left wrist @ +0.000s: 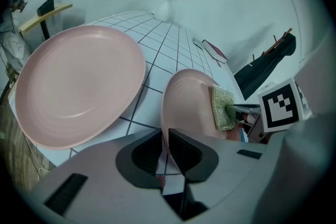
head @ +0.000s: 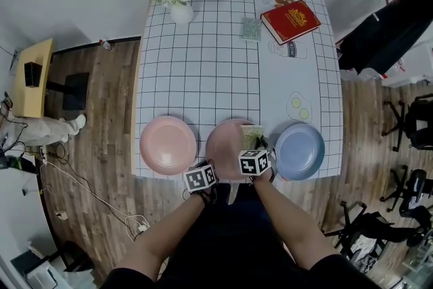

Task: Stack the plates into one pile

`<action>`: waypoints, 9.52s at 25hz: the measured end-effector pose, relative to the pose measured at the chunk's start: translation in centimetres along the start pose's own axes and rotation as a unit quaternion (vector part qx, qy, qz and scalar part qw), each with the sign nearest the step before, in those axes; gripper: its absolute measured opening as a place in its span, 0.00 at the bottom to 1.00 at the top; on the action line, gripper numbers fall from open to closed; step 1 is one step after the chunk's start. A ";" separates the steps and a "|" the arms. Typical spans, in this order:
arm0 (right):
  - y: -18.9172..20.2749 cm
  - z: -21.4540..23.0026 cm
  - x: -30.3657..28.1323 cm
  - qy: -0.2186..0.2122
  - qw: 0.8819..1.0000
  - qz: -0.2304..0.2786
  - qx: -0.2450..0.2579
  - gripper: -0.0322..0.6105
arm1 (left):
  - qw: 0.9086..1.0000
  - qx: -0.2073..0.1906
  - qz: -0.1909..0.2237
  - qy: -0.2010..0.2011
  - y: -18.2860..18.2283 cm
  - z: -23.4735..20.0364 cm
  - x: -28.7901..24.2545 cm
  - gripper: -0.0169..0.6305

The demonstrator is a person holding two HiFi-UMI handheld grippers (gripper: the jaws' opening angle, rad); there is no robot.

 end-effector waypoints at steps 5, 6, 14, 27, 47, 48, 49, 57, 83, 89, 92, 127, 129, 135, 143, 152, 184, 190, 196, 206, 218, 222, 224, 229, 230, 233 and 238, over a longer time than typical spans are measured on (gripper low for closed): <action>-0.9 -0.2 -0.6 -0.007 1.000 0.011 0.008 0.14 | 1.000 -0.014 -0.001 0.004 -0.1 0.1 -0.1 0.08; -1.2 -0.3 -0.8 -0.009 1.000 0.012 0.011 0.14 | 1.000 -0.017 -0.001 0.005 -0.1 0.1 -0.1 0.08; -4.0 -2.0 -1.9 -0.037 0.998 0.033 0.043 0.13 | 1.000 -0.022 -0.003 0.007 -0.4 0.0 0.0 0.08; -6.2 -7.0 -1.9 -0.137 0.987 0.050 0.060 0.13 | 1.000 -0.028 -0.001 0.007 -0.5 0.0 0.0 0.08; -4.9 -11.5 -0.2 -0.221 0.970 0.040 0.099 0.13 | 1.000 -0.028 0.004 0.012 -0.5 0.0 0.0 0.08; -5.0 -11.5 -0.3 -0.219 0.970 0.039 0.100 0.13 | 1.000 -0.028 0.004 0.012 -0.5 0.0 0.0 0.08; -5.0 -11.5 -0.3 -0.216 0.970 0.039 0.099 0.13 | 1.000 -0.026 0.003 0.013 -0.4 -0.1 -0.1 0.08; -6.1 -10.0 -1.4 -0.188 0.977 0.045 0.085 0.13 | 1.000 -0.015 0.004 0.016 -0.4 -0.2 -0.1 0.08; -3.3 -0.6 -1.5 -0.072 0.997 0.020 0.011 0.14 | 1.000 -0.012 0.009 0.011 -0.5 -0.4 -0.2 0.08; -1.6 0.1 -0.6 -0.048 0.999 0.000 -0.010 0.14 | 1.000 -0.011 0.006 0.009 -0.5 -0.3 -0.1 0.08; -1.0 0.2 -0.2 -0.039 0.999 -0.007 -0.020 0.14 | 1.000 -0.012 0.006 0.009 -0.5 -0.3 -0.2 0.08; -5.1 -3.0 -2.0 -0.096 0.995 0.017 -0.008 0.14 | 0.999 -0.037 0.006 0.018 -0.5 -0.2 -0.1 0.09; -5.6 -3.8 -2.1 -0.114 0.993 0.019 -0.005 0.14 | 0.999 -0.038 0.005 0.019 -0.5 -0.2 -0.1 0.09; -6.4 -6.6 -2.0 -0.168 0.986 0.020 0.009 0.14 | 0.999 -0.040 0.004 0.019 -0.5 -0.1 0.0 0.09; -5.9 -9.4 -1.3 -0.233 0.972 0.019 0.025 0.14 | 0.999 -0.039 0.005 0.019 -0.5 -0.2 -0.1 0.09; -5.3 -11.2 -0.6 -0.266 0.962 0.026 0.063 0.14 | 0.999 -0.040 0.008 0.020 -0.5 -0.2 -0.1 0.09; -5.6 -3.6 -2.1 -0.113 0.993 0.017 0.008 0.14 | 0.999 -0.021 -0.001 0.025 -0.6 -0.4 -0.2 0.09; -3.8 -1.2 -1.5 -0.064 0.998 -0.001 -0.002 0.14 | 0.999 -0.020 0.000 0.027 -0.5 -0.4 -0.3 0.09; -2.3 -0.4 -0.9 -0.036 0.999 -0.014 -0.020 0.14 | 0.999 -0.018 0.001 0.032 -0.5 -0.4 -0.3 0.09; -1.6 0.9 0.8 -0.070 0.994 0.006 -0.086 0.14 | 0.999 -0.005 0.008 0.046 -0.4 -0.8 -0.3 0.09; -1.5 -0.8 1.6 -0.229 0.960 0.002 -0.161 0.13 | 0.998 -0.004 0.005 0.063 1.3 0.3 1.4 0.18; -2.3 -2.6 1.5 -0.291 0.940 -0.007 -0.178 0.13 | 0.999 -0.017 0.005 0.048 1.2 0.7 1.5 0.18; -2.6 -3.5 1.4 -0.317 0.931 -0.011 -0.180 0.13 | 0.999 -0.012 -0.002 0.046 1.7 0.9 1.4 0.18; -2.8 -5.9 1.5 -0.364 0.915 -0.031 -0.171 0.13 | 0.998 0.003 -0.019 0.052 3.4 1.3 1.4 0.18; -3.0 -6.5 1.4 -0.370 0.914 -0.034 -0.165 0.13 | 0.998 0.006 -0.020 0.053 3.6 1.3 1.3 0.18; -3.0 -8.0 1.0 -0.382 0.912 -0.046 -0.143 0.13 | 0.998 0.033 -0.016 0.058 3.7 1.2 0.7 0.18; -2.6 -9.8 0.2 -0.364 0.923 -0.070 -0.103 0.13 | 0.995 0.069 -0.013 0.070 3.8 1.0 0.1 0.18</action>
Point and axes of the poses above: the fingertips, and each gripper's own axes: x backward along the fingers, z to its right, y out of its underside, the point moved 9 cm from there along x, backward along the fingers, and after that the axes turned 3 degrees about -y, right-handed, at the moved point
